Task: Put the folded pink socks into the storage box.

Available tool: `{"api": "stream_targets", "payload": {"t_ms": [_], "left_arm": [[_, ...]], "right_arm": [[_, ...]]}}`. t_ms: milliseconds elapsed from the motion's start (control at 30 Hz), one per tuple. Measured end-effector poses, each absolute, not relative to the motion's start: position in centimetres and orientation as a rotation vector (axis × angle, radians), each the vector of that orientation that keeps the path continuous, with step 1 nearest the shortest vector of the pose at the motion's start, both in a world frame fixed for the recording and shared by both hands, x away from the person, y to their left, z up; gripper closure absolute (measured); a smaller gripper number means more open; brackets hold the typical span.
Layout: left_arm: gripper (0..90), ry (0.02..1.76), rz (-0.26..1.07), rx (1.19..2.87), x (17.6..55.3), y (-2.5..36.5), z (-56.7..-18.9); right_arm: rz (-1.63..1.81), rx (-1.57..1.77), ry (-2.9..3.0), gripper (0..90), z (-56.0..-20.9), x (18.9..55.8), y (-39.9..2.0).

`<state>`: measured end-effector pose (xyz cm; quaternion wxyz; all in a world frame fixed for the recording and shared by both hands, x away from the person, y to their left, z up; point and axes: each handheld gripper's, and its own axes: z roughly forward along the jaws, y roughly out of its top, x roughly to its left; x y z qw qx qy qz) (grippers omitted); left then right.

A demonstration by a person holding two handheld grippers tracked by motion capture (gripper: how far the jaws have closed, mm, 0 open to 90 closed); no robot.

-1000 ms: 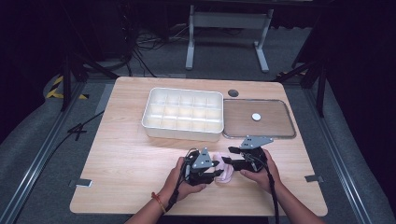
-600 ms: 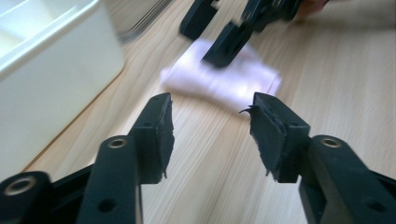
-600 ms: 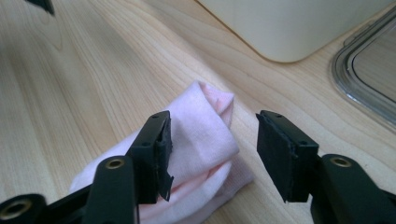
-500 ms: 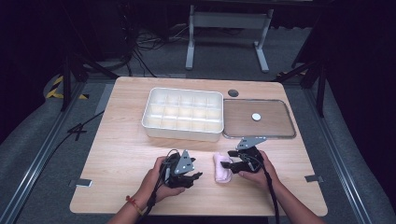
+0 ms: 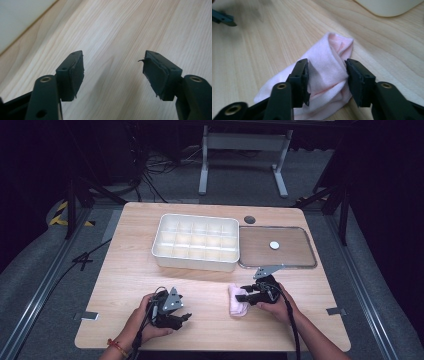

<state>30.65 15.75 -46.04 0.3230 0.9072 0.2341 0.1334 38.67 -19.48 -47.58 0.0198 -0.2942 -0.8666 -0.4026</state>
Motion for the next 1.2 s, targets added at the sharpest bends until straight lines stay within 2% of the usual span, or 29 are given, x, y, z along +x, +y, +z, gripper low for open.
{"api": "stream_targets", "payload": {"t_ms": [167,367,533,1200], "left_arm": [[28.9,0.701,0.328,2.357,31.2,17.1,-47.1],[25.8,0.751,0.286,2.313,31.5,17.8,-47.8],[19.4,0.781,0.290,2.286,31.7,18.1,-48.0],[13.3,0.796,0.304,2.279,31.8,18.1,-48.2]], "right_arm": [[-1.239,-0.875,-2.629,65.4,-47.7,38.7,-19.2],[-1.237,-0.844,-2.671,69.7,-47.4,38.3,-19.1],[-1.254,-0.824,-2.714,70.6,-47.1,37.9,-19.0],[-1.329,-0.787,-2.840,70.8,-45.3,36.6,-19.8]]}}
